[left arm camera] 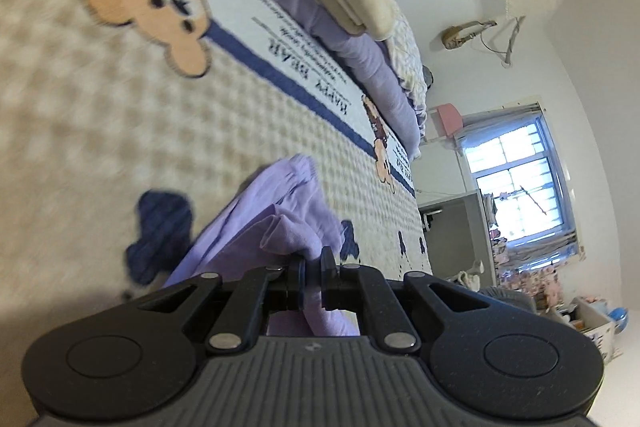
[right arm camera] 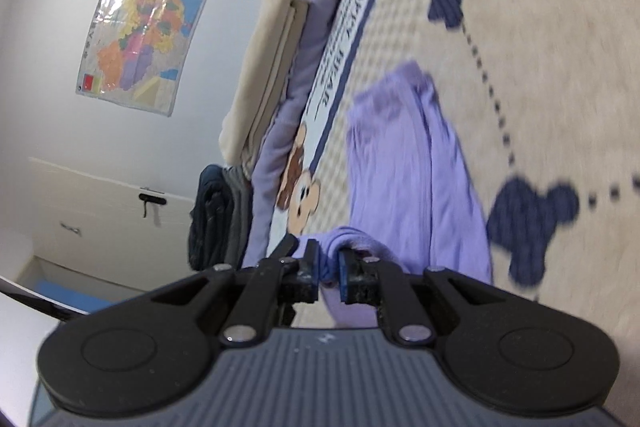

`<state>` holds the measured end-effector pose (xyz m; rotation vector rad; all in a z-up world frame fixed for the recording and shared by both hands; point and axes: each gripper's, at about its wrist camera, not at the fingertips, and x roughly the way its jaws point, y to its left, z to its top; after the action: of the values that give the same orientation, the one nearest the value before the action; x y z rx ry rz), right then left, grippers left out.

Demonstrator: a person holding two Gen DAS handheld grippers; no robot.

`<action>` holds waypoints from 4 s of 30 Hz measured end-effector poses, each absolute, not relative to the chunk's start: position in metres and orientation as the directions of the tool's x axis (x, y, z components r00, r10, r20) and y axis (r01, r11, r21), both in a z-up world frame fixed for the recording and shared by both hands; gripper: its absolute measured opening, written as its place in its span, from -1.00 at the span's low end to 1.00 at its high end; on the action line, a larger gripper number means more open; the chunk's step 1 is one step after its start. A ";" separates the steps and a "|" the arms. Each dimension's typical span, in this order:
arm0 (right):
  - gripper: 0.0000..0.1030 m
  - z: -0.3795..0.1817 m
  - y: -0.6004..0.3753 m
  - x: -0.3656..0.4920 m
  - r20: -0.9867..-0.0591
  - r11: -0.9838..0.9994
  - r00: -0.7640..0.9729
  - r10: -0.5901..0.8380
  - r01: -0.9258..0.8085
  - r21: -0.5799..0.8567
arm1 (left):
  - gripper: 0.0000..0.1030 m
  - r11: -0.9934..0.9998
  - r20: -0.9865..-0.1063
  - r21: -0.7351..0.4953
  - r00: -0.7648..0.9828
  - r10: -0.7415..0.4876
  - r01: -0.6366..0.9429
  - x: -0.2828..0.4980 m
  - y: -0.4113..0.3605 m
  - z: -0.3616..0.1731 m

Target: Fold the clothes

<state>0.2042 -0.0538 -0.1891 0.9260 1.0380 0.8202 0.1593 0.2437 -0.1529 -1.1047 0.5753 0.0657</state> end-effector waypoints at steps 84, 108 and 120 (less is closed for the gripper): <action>-0.60 -0.187 0.006 0.267 -0.643 0.734 0.431 0.633 -0.598 0.321 | -0.64 0.910 -0.648 -0.394 0.741 -0.174 -0.131 0.248 0.234 -0.174; -0.62 -0.186 0.008 0.206 -0.665 0.631 0.328 0.671 -0.723 0.281 | -0.55 0.943 -0.655 -0.318 0.697 -0.291 0.095 0.188 0.213 -0.172; -0.57 -0.176 -0.008 0.206 -0.696 0.677 0.368 0.616 -0.699 0.230 | -0.45 0.944 -0.660 -0.328 0.706 -0.257 0.037 0.174 0.225 -0.153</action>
<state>0.2059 -0.0084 -0.1758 -0.1114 0.8426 0.8470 0.1743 0.2252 -0.1527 -0.3022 0.7728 -0.1663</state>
